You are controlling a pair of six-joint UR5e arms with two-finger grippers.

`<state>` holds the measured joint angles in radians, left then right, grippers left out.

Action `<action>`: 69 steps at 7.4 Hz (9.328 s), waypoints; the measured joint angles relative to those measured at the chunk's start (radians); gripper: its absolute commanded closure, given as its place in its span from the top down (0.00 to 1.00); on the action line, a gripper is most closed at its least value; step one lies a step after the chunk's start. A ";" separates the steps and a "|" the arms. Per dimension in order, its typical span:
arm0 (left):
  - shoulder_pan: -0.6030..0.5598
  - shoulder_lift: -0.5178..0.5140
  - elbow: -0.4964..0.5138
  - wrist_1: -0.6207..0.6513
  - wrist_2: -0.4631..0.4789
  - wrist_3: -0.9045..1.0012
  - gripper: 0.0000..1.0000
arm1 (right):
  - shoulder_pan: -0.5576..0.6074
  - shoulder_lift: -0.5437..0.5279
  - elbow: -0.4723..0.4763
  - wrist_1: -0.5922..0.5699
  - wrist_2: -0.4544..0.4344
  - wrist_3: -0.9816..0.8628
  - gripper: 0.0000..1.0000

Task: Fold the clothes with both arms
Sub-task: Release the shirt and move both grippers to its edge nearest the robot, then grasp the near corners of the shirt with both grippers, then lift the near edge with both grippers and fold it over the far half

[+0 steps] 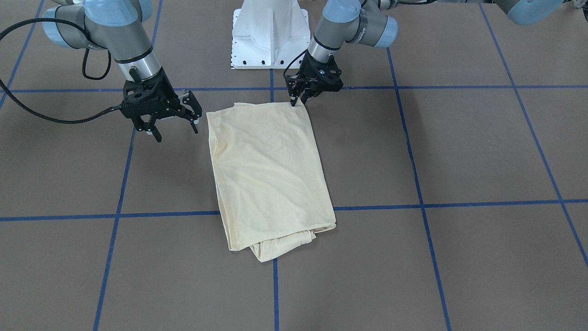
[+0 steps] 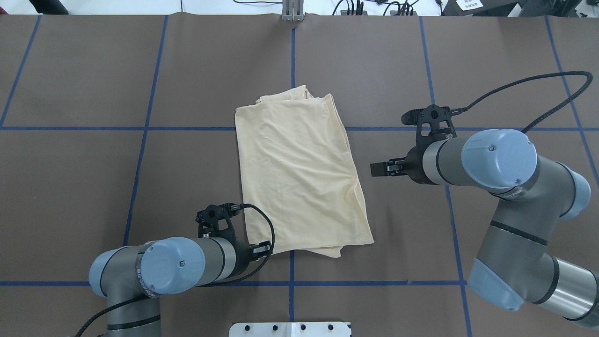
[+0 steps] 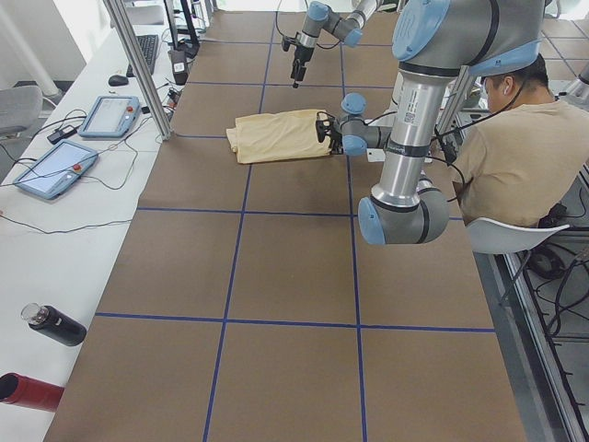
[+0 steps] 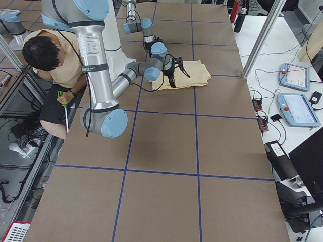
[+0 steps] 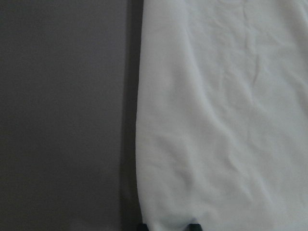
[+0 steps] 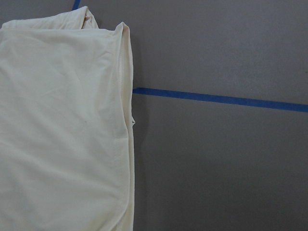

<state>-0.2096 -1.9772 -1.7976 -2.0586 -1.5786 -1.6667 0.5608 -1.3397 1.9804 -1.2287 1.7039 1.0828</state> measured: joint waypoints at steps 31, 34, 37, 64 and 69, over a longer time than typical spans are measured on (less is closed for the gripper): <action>-0.008 0.002 -0.013 0.000 0.000 0.005 0.00 | -0.414 0.240 -0.142 -0.309 -0.385 0.889 0.44; -0.007 0.003 -0.013 0.000 0.000 0.005 0.00 | -0.415 0.263 -0.168 -0.306 -0.394 0.908 0.00; -0.007 0.003 -0.013 0.000 0.000 0.006 0.00 | -0.413 0.264 -0.160 -0.303 -0.395 0.915 0.00; -0.436 -0.233 0.224 0.159 -0.197 0.582 1.00 | 0.007 0.580 -0.512 -0.157 -0.077 0.360 1.00; -0.504 -0.138 0.142 0.154 -0.263 0.759 1.00 | -0.105 0.588 -0.605 -0.154 -0.167 0.330 1.00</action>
<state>-0.7139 -2.1148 -1.6560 -1.9050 -1.8419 -0.9081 0.4558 -0.7515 1.3749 -1.3826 1.5370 1.4131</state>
